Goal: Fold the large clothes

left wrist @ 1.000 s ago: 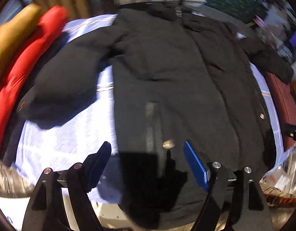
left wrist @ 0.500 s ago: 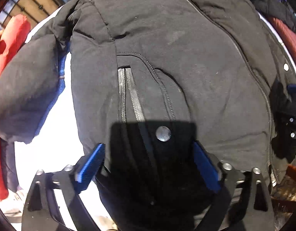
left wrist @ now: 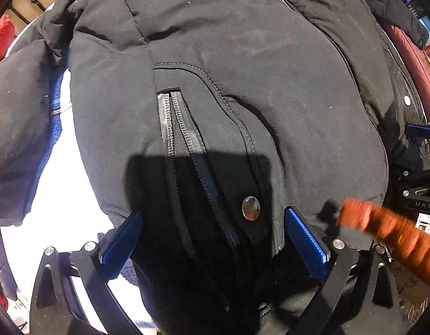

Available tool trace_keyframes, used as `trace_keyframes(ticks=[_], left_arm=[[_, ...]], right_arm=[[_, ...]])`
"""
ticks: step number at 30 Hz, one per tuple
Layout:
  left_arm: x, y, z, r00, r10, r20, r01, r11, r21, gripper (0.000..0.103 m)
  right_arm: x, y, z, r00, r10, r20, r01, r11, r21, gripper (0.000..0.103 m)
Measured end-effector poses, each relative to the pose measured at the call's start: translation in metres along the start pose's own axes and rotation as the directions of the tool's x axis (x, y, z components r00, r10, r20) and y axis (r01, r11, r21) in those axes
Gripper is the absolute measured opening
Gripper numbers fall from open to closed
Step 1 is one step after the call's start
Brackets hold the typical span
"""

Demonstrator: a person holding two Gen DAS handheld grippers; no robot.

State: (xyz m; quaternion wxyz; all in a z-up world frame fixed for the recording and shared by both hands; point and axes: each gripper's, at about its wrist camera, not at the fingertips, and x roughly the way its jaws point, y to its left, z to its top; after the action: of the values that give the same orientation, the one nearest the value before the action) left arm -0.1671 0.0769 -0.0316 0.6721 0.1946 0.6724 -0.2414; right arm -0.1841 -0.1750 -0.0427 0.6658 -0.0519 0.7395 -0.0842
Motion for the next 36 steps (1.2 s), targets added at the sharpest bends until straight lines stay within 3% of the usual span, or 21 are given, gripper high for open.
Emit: trace_keyframes(ticks=[7,10,14,18,21,22,25,29,32,33,36], left_arm=[[0.004,0.004,0.007,1.000,0.014,-0.015,-0.014,1.000,0.008,0.099],[-0.004,-0.010,-0.009,1.000,0.013,-0.015,-0.013,1.000,-0.002,0.099],[0.005,-0.022,0.003,0.999,0.020,-0.026,-0.021,1.000,-0.018,0.099],[-0.002,-0.024,0.003,0.998,0.062,-0.008,-0.063,0.997,-0.035,0.098],[-0.010,-0.032,0.002,0.991,0.133,0.017,-0.133,0.991,-0.025,0.098],[-0.012,-0.036,0.003,0.987,0.160,0.025,-0.160,0.987,-0.018,0.097],[-0.019,-0.047,0.006,0.974,0.224,0.047,-0.224,0.975,-0.002,0.097],[-0.030,-0.058,0.009,0.965,0.252,0.077,-0.252,0.968,-0.007,0.097],[-0.037,-0.062,0.013,0.960,0.268,0.083,-0.266,0.963,-0.029,0.097],[-0.037,-0.063,0.014,0.959,0.272,0.078,-0.270,0.962,-0.040,0.097],[-0.038,-0.061,0.014,0.958,0.281,0.061,-0.277,0.959,-0.066,0.097]], right_arm=[[0.000,0.004,-0.008,0.998,-0.009,0.055,0.008,1.000,0.006,0.081],[0.001,0.003,-0.004,0.999,-0.004,0.032,0.004,1.000,0.010,0.081],[-0.007,-0.011,0.008,0.999,0.049,-0.002,-0.049,0.998,0.034,0.081],[-0.035,-0.062,0.031,0.977,0.143,0.156,-0.169,0.971,0.168,0.081],[-0.049,-0.124,0.049,0.952,0.177,0.251,-0.253,0.915,0.314,0.081],[-0.050,-0.149,0.053,0.940,0.195,0.281,-0.294,0.880,0.373,0.081],[-0.050,-0.231,0.061,0.893,0.240,0.382,-0.428,0.719,0.548,0.081],[-0.032,-0.353,0.059,0.828,0.262,0.496,-0.561,0.420,0.714,0.081],[-0.017,-0.444,0.054,0.764,0.248,0.596,-0.639,0.158,0.753,0.081],[-0.010,-0.468,0.054,0.759,0.235,0.607,-0.641,0.102,0.761,0.081],[0.004,-0.524,0.060,0.787,0.232,0.571,-0.586,-0.007,0.810,0.081]])
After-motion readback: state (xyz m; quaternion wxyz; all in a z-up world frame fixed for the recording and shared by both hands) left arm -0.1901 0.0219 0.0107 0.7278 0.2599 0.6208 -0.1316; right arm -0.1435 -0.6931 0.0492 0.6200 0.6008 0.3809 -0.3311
